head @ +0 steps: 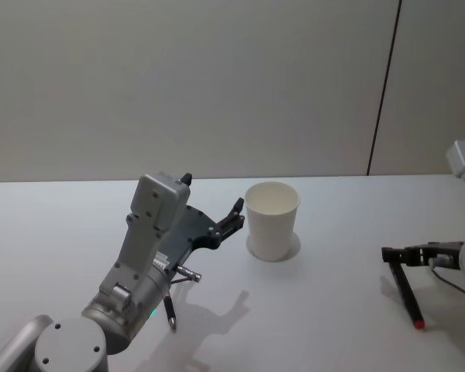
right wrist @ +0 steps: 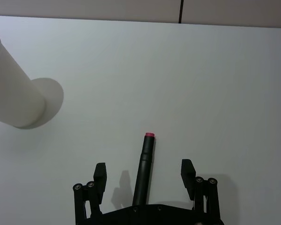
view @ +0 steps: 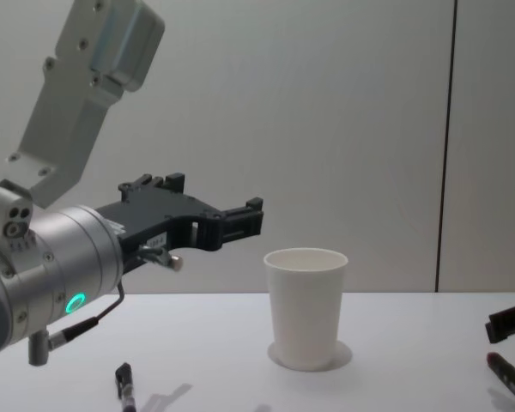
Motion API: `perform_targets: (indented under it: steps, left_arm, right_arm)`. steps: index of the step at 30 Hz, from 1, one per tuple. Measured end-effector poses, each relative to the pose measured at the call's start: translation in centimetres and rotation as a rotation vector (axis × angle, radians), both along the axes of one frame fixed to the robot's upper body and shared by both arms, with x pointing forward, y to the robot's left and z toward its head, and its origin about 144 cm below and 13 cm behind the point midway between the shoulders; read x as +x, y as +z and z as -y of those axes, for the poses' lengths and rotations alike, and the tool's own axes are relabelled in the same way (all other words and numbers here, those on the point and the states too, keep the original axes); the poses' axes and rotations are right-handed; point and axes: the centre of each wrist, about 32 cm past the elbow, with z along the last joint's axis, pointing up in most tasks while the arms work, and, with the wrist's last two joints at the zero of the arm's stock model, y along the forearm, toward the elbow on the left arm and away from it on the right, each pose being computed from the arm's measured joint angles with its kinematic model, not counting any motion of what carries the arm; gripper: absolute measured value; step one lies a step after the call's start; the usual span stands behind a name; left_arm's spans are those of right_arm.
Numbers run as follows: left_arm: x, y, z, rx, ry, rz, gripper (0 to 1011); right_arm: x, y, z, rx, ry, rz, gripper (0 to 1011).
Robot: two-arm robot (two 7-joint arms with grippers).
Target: Place the pen into the pen holder.
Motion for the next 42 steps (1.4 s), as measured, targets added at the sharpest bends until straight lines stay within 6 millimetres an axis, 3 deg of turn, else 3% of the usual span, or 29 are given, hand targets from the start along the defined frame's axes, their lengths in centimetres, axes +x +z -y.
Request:
perform_targets:
  steps: [23, 42]
  left_arm:
    - [0.0, 0.0, 0.0, 0.0, 0.0, 0.0, 1004]
    - [0.0, 0.0, 0.0, 0.0, 0.0, 0.0, 1004]
  right_arm:
    - [2.9, -0.7, -0.9, 0.007, 0.03, -0.07, 1001]
    - [4.0, -1.4, -1.4, -0.006, 0.039, -0.12, 1002]
